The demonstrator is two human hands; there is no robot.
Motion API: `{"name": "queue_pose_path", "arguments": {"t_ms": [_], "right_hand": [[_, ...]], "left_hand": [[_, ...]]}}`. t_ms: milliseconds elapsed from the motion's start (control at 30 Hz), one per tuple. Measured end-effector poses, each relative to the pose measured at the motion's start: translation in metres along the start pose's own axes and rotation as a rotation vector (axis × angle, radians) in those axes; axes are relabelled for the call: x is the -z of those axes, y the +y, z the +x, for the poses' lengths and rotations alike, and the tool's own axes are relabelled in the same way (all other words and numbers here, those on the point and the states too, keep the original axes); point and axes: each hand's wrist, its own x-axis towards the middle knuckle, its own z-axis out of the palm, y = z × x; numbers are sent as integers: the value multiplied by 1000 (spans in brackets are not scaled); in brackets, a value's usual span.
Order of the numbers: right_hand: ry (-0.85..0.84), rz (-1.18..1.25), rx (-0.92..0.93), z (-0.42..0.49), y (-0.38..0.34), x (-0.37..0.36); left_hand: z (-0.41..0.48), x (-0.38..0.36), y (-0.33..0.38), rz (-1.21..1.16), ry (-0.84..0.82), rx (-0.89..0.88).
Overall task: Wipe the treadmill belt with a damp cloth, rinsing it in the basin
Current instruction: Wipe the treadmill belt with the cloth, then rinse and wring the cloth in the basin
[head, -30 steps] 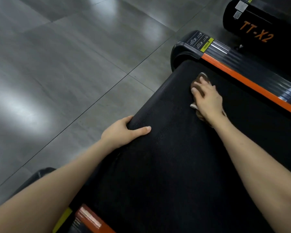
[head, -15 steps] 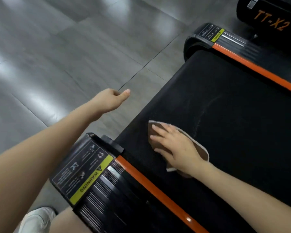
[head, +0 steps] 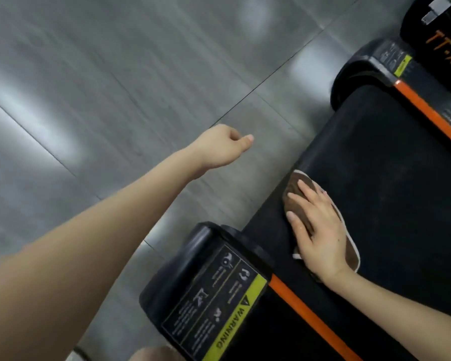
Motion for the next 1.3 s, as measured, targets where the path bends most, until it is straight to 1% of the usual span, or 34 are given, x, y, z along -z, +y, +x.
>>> {"name": "queue_pose_path", "arguments": {"t_ms": [133, 267, 433, 533, 633, 733, 800, 833, 867, 900, 933, 967, 1000, 1067, 1133, 1200, 1300], "right_hand": [[-38, -78, 5, 4, -4, 0], [-75, -129, 35, 7, -4, 0], [-91, -153, 94, 7, 0, -1], [-129, -168, 75, 7, -2, -2], [-157, -233, 70, 7, 0, 0], [-244, -298, 21, 9, -7, 3], [-306, -248, -114, 17, -23, 9], [-294, -189, -223, 27, -36, 16], [-256, -97, -375, 36, -50, 20], [-194, 46, -578, 49, -63, 27], [-92, 206, -788, 63, -74, 34], [22, 355, -957, 78, -84, 42], [126, 493, -1066, 93, -92, 49], [257, 708, -1148, 119, -110, 58], [323, 847, -1177, 148, -125, 65], [372, 887, -1186, 177, -140, 68], [466, 930, -1259, 224, -156, 75]], "left_hand": [[0, 26, -20, -55, -18, 35], [1, 39, -9, -96, -15, 63], [-7, 29, 23, -148, -170, 131], [-14, 21, 36, -94, -260, 153], [-21, 16, 46, -48, -317, 185], [-23, 19, 53, -20, -357, 244], [-18, 26, 59, -29, -361, 286], [-15, 32, 64, -33, -357, 323], [-13, 38, 69, -39, -353, 369], [-11, 44, 75, -44, -351, 408], [-8, 50, 81, -44, -348, 433], [-5, 56, 88, -34, -346, 438], [-1, 62, 94, -13, -352, 435], [3, 72, 104, 6, -366, 423], [13, 84, 113, -21, -389, 425], [27, 98, 119, -52, -353, 449], [51, 129, 131, -79, -213, 498]]}}
